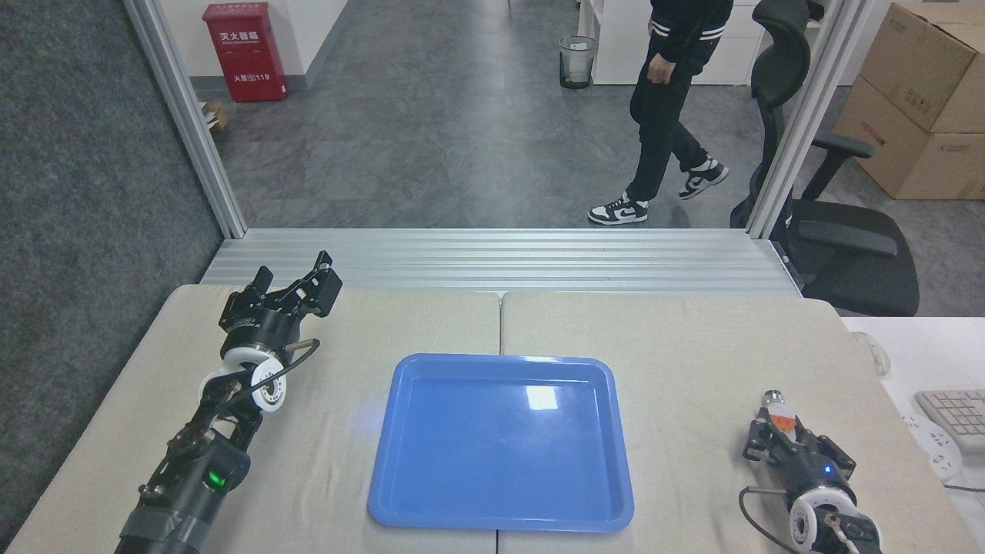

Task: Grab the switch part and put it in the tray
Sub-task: 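Lift the switch part with the right gripper and carry it over the tray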

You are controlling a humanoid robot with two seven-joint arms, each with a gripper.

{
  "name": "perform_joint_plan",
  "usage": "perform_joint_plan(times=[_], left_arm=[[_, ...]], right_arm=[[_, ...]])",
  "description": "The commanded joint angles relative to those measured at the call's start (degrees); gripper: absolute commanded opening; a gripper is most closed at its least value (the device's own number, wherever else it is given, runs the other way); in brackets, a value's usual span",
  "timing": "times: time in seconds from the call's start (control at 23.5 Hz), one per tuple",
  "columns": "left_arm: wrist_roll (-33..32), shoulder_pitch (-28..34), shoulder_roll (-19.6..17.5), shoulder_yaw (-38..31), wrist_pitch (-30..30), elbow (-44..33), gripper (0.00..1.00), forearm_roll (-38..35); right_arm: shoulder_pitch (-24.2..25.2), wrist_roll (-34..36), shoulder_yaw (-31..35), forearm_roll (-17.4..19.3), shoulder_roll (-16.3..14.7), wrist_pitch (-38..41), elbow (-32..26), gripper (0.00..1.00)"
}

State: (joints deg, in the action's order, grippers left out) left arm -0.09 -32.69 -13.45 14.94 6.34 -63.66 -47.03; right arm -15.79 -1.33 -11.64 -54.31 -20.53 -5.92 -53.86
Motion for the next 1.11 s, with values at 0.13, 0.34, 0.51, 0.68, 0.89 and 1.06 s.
perform_joint_plan(times=[0.13, 0.34, 0.51, 0.68, 0.89, 1.06], left_arm=[[0.0, 0.0, 0.0, 0.0, 0.0, -0.1, 1.0, 0.0], [0.0, 0.0, 0.0, 0.0, 0.0, 0.0, 1.0, 0.0], [0.0, 0.0, 0.0, 0.0, 0.0, 0.0, 1.0, 0.0], [0.0, 0.0, 0.0, 0.0, 0.0, 0.0, 1.0, 0.0], [0.0, 0.0, 0.0, 0.0, 0.0, 0.0, 1.0, 0.0], [0.0, 0.0, 0.0, 0.0, 0.0, -0.1, 1.0, 0.0]], right_arm=[[-5.9, 0.2, 5.2, 0.4, 1.8, -2.3, -5.4, 0.0], [-14.8, -0.3, -3.5, -1.4, 10.7, -1.9, -17.4, 0.0], [-16.3, -3.5, -18.6, -6.7, 17.1, -2.3, -23.1, 0.0], [-11.2, -6.7, -24.9, -13.8, 22.0, -0.3, -23.7, 0.0], [-4.5, -9.0, -27.2, -14.3, 21.2, 4.6, -23.7, 0.0], [-0.4, -10.9, -27.3, -14.9, 19.0, 6.6, -21.5, 0.0]])
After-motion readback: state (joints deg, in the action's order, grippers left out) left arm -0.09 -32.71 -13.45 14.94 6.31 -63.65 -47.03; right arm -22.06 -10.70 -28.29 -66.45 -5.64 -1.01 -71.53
